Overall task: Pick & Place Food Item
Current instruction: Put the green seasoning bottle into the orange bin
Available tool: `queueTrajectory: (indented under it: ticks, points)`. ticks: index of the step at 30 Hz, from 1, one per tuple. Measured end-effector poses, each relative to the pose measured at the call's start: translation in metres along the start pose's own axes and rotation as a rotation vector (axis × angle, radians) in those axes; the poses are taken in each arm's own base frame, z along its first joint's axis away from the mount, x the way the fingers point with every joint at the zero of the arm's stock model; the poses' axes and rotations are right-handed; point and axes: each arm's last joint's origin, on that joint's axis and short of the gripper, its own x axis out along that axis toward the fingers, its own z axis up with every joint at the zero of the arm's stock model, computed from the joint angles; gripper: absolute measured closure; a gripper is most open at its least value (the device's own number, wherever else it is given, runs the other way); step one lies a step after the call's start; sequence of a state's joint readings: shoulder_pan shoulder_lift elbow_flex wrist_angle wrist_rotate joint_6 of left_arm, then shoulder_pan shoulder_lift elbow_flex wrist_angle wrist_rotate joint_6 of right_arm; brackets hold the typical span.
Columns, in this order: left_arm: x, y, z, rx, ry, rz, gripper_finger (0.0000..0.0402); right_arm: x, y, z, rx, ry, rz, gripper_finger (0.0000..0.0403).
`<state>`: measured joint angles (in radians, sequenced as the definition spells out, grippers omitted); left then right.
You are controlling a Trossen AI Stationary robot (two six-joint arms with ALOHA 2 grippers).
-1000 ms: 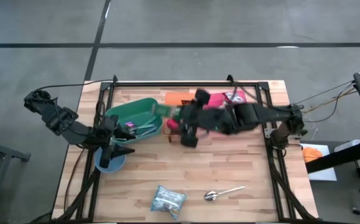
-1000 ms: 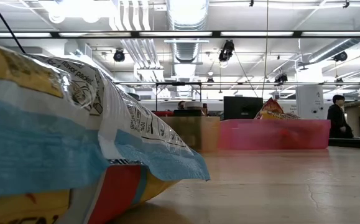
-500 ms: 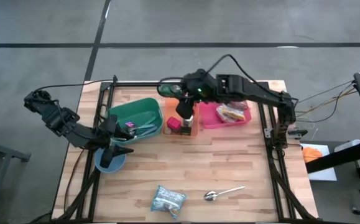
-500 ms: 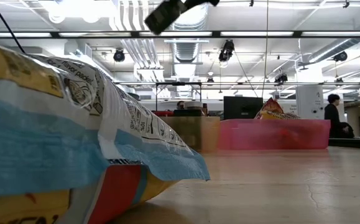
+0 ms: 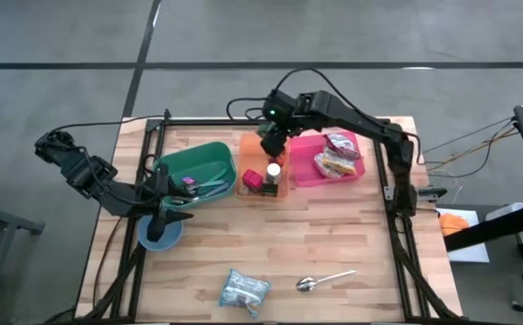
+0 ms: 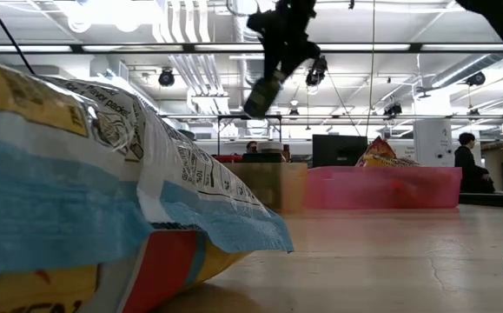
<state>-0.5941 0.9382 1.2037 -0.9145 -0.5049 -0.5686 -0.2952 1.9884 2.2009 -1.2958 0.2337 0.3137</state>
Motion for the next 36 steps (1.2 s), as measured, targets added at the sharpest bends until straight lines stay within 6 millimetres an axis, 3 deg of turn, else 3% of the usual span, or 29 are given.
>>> queueTrajectory:
  ticks: [3,10,18,29,36]
  points:
    - [0.0,0.0,0.0,0.0,0.0,0.0,0.0131,0.01,-0.004,-0.004,-0.029,0.082,-0.031,0.0205]
    - [0.0,0.0,0.0,0.003,0.005,0.003,0.0131,0.013,-0.005,-0.011,-0.232,0.169,-0.04,0.0205]
    - [0.0,0.0,0.0,0.003,0.005,0.003,0.0131,0.012,0.003,-0.014,-0.398,0.184,0.075,0.0205]
    - [0.0,0.001,-0.001,0.007,0.011,0.007,0.0131,0.012,0.008,-0.003,-0.538,0.044,-0.101,0.0205]
    - [0.0,0.001,-0.001,0.007,0.012,0.007,0.0131,0.039,-0.011,0.001,-0.579,0.136,-0.12,0.0205]
